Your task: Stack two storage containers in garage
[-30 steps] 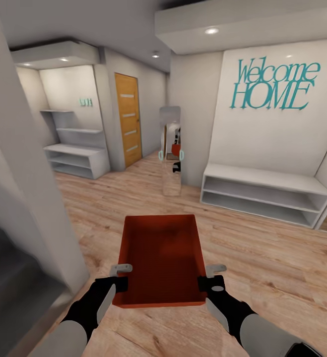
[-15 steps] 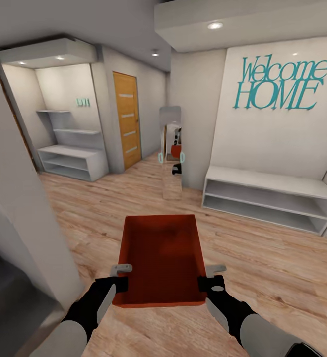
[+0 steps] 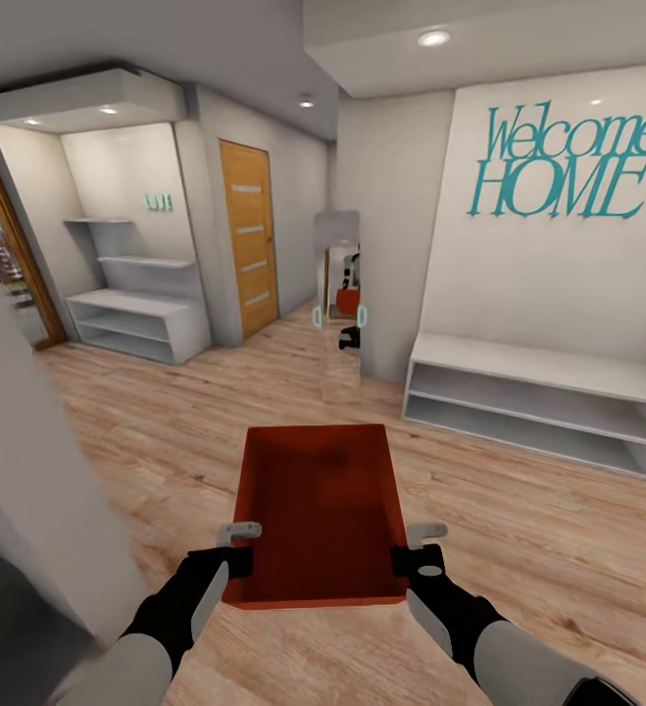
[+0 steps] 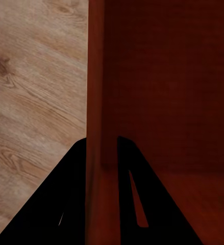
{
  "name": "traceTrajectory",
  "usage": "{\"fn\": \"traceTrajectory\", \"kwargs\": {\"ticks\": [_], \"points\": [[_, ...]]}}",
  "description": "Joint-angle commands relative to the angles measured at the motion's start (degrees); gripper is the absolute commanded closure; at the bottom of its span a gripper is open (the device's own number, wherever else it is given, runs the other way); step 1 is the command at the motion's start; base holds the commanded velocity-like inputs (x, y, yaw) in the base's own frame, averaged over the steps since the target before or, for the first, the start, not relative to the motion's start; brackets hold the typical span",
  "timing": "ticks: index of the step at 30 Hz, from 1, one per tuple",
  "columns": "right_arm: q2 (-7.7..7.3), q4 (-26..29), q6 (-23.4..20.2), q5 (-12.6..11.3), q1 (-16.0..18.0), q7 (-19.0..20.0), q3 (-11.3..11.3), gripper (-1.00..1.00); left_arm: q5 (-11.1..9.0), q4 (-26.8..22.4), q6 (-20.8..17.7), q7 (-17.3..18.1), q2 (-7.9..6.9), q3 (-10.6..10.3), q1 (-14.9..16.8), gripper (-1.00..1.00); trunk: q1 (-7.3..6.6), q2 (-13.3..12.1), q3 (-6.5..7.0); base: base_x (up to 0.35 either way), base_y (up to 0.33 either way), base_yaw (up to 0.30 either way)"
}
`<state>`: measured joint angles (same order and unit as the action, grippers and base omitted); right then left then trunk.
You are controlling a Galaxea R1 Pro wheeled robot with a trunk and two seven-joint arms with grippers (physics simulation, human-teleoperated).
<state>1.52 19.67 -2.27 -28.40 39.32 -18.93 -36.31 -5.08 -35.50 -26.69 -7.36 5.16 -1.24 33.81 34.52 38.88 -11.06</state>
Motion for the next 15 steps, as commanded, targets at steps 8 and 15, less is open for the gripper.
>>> {"fn": "traceTrajectory", "kwargs": {"ticks": [8,15], "points": [[1.12,0.2,-0.3,-0.5,0.0,-0.5,0.2,1.0,1.7,-0.3,-0.5,-1.5,0.02,1.6,0.1,1.0,0.05,0.1,-0.09,0.323,0.0,0.0],[1.12,0.2,-0.3,-0.5,0.0,-0.5,0.2,1.0,1.7,-0.3,-0.5,-1.5,0.02,1.6,0.1,1.0,0.05,0.1,-0.09,0.323,0.0,0.0]]}}
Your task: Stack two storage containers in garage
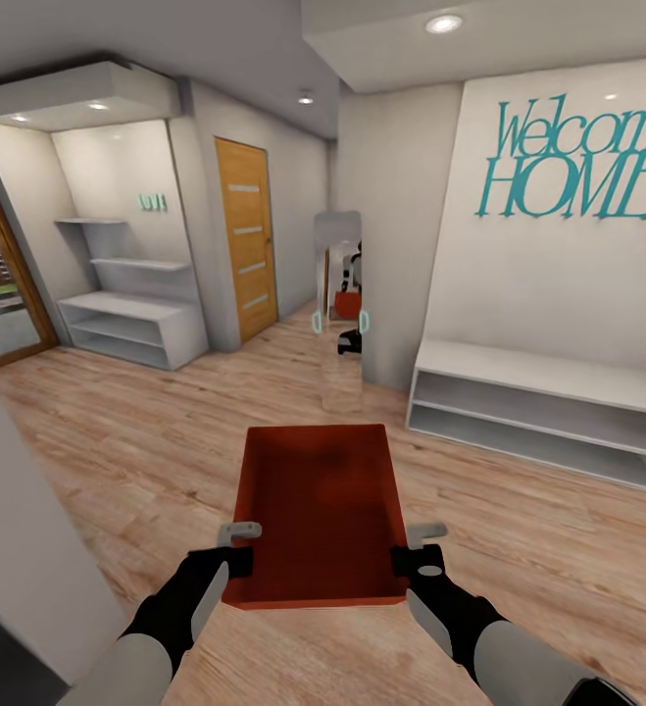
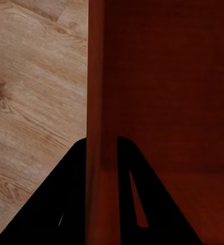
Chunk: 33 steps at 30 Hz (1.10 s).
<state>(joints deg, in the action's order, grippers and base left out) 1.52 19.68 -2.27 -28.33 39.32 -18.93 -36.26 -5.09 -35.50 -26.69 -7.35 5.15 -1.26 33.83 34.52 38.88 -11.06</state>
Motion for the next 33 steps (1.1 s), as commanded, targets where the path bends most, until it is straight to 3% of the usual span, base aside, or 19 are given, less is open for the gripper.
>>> {"fn": "traceTrajectory", "kwargs": {"ticks": [1,33], "points": [[1.11,0.2,-0.3,-0.6,0.0,-0.5,0.1,1.0,1.7,-0.3,-0.5,-1.5,0.03,1.6,0.1,1.0,0.05,0.1,-0.09,0.322,0.0,0.0],[1.11,0.2,-0.3,-0.5,0.0,-0.5,0.1,1.0,1.7,-0.3,-0.4,-1.5,0.02,1.6,0.1,1.0,0.05,0.1,-0.09,0.323,0.0,0.0]]}}
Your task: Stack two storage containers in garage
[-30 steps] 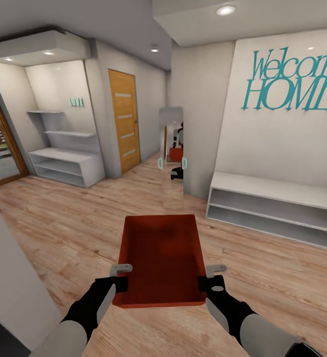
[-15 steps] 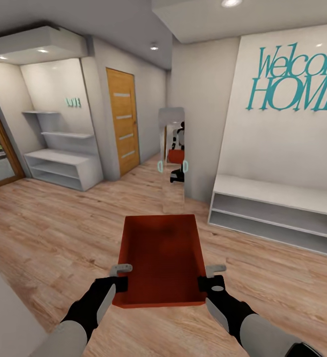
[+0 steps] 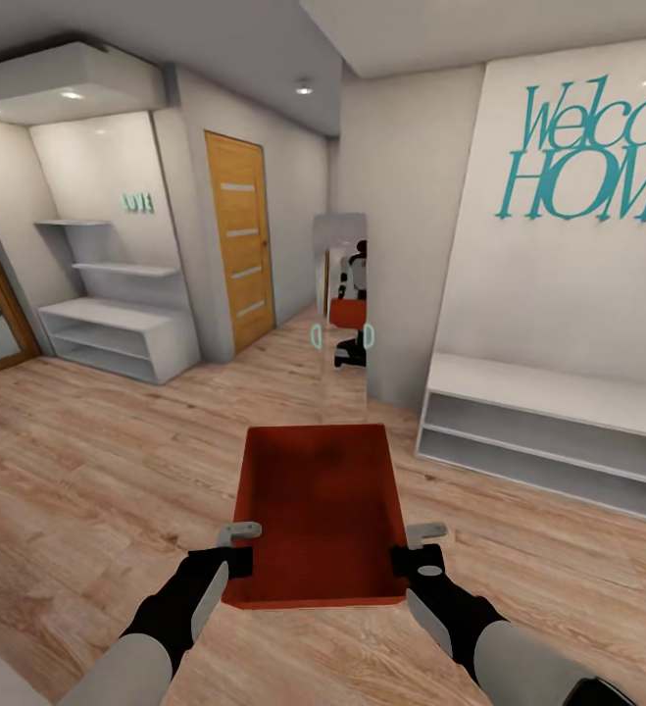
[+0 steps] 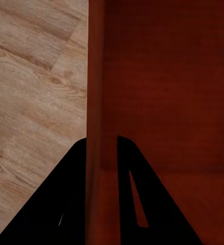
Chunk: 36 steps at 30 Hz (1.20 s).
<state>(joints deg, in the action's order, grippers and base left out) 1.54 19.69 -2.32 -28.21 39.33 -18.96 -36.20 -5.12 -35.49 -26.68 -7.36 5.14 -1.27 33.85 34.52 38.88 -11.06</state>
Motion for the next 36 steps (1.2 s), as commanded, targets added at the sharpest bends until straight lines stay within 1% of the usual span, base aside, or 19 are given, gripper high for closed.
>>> {"fn": "traceTrajectory", "kwargs": {"ticks": [1,19,23,36], "points": [[1.1,0.2,-0.3,-0.6,0.0,-0.5,0.1,1.0,1.7,-0.3,-0.5,-1.5,0.03,1.6,0.0,1.0,0.05,0.1,-0.09,0.323,0.0,0.0],[1.1,0.2,-0.3,-0.5,0.0,-0.5,0.1,1.0,1.8,-0.3,-0.5,-1.5,0.04,1.6,0.1,1.0,0.05,0.1,-0.09,0.323,0.0,0.002],[1.1,0.2,-0.3,-0.6,0.0,-0.5,0.1,1.0,1.8,-0.3,-0.5,-1.5,0.04,1.6,0.1,1.0,0.05,0.1,-0.09,0.323,0.0,0.194],[1.1,0.2,-0.3,-0.6,0.0,-0.5,0.1,1.0,1.7,-0.3,-0.5,-1.5,0.04,1.6,0.1,1.0,0.05,0.1,-0.09,0.322,0.0,0.264]]}}
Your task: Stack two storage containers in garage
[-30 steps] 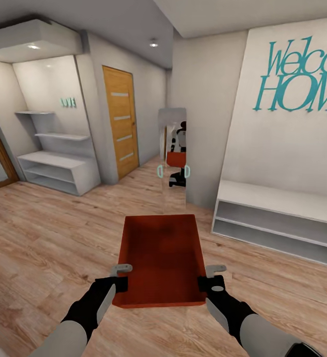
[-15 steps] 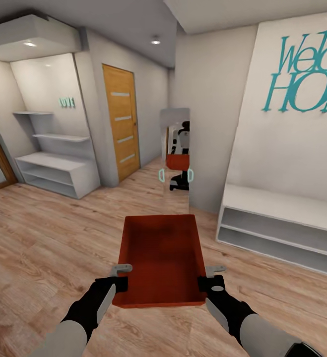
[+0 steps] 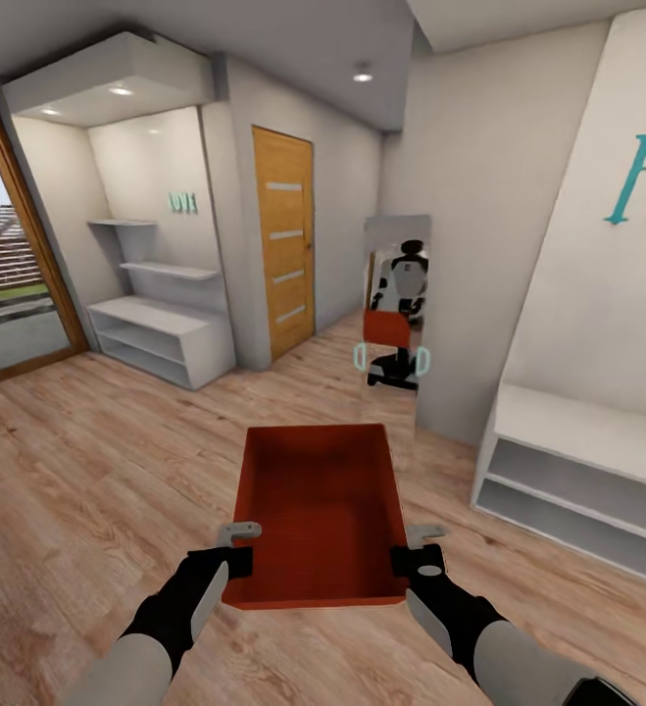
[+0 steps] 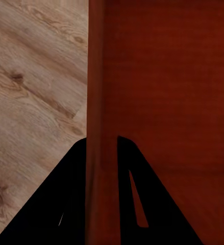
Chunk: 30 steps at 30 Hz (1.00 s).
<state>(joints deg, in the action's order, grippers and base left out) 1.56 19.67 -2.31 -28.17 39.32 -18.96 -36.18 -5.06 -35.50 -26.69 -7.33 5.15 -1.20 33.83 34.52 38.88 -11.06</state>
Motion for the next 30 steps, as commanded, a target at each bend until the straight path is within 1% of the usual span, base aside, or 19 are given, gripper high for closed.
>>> {"fn": "traceTrajectory", "kwargs": {"ticks": [1,30], "points": [[1.08,0.2,-0.3,-0.7,0.0,-0.5,0.1,1.0,1.7,-0.3,-0.4,-1.6,0.04,1.5,0.0,1.0,0.05,0.1,-0.09,0.322,0.0,0.268],[1.08,0.2,-0.3,-0.7,0.0,-0.5,0.1,1.0,1.6,-0.3,-0.4,-1.6,0.04,1.5,0.0,1.0,0.05,0.1,-0.09,0.323,0.0,0.268]]}}
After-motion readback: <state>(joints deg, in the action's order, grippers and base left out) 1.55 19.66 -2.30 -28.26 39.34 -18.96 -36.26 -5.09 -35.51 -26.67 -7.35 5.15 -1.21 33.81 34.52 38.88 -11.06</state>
